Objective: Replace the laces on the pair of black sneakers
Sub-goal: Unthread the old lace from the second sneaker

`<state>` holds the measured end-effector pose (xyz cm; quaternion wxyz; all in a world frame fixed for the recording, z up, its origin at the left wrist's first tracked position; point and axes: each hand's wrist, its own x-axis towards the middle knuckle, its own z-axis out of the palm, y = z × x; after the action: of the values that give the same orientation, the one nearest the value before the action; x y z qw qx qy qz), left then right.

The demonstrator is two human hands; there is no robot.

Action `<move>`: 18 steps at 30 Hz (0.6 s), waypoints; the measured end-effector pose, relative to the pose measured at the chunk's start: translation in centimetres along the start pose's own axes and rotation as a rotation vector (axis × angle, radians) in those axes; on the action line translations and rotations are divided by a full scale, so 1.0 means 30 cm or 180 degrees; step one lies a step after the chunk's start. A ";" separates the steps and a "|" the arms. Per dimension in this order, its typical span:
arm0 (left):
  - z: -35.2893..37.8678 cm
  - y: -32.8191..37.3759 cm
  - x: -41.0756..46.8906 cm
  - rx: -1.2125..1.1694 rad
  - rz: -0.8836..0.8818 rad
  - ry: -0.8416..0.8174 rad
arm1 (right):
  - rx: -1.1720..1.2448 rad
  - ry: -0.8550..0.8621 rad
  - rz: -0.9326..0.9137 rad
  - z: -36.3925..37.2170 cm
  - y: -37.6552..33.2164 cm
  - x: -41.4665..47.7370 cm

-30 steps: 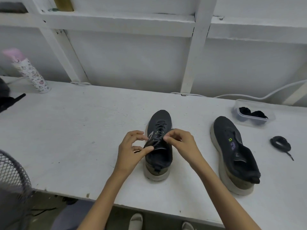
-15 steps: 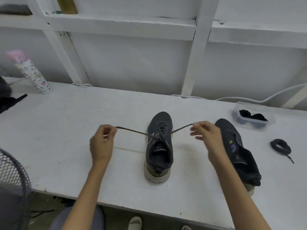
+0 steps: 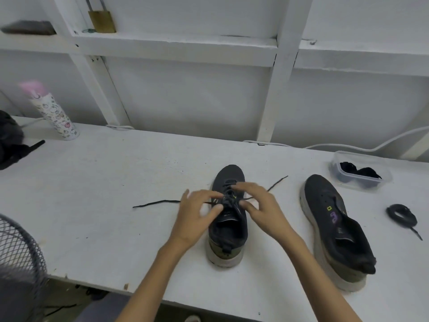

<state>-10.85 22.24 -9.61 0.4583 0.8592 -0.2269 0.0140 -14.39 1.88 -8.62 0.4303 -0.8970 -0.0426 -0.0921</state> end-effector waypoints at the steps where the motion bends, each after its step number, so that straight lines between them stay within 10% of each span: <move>1: 0.018 0.007 0.002 -0.0020 -0.0081 -0.0156 | -0.0017 -0.0082 0.0004 0.011 -0.009 0.003; 7: -0.004 0.015 0.011 -0.0475 -0.0361 -0.0129 | 0.0036 -0.0027 0.0528 -0.014 -0.003 0.017; 12: -0.118 -0.047 0.051 -0.0752 -0.0948 0.0849 | 0.0251 0.1047 0.0956 -0.147 0.043 0.022; 18: -0.041 0.003 -0.015 0.0316 -0.0063 0.1306 | -0.0234 0.1143 0.0410 -0.081 -0.025 -0.038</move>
<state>-11.08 23.35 -8.92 0.4521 0.8621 -0.1194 0.1953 -15.94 0.45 -6.78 0.4030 -0.8821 0.0957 -0.2244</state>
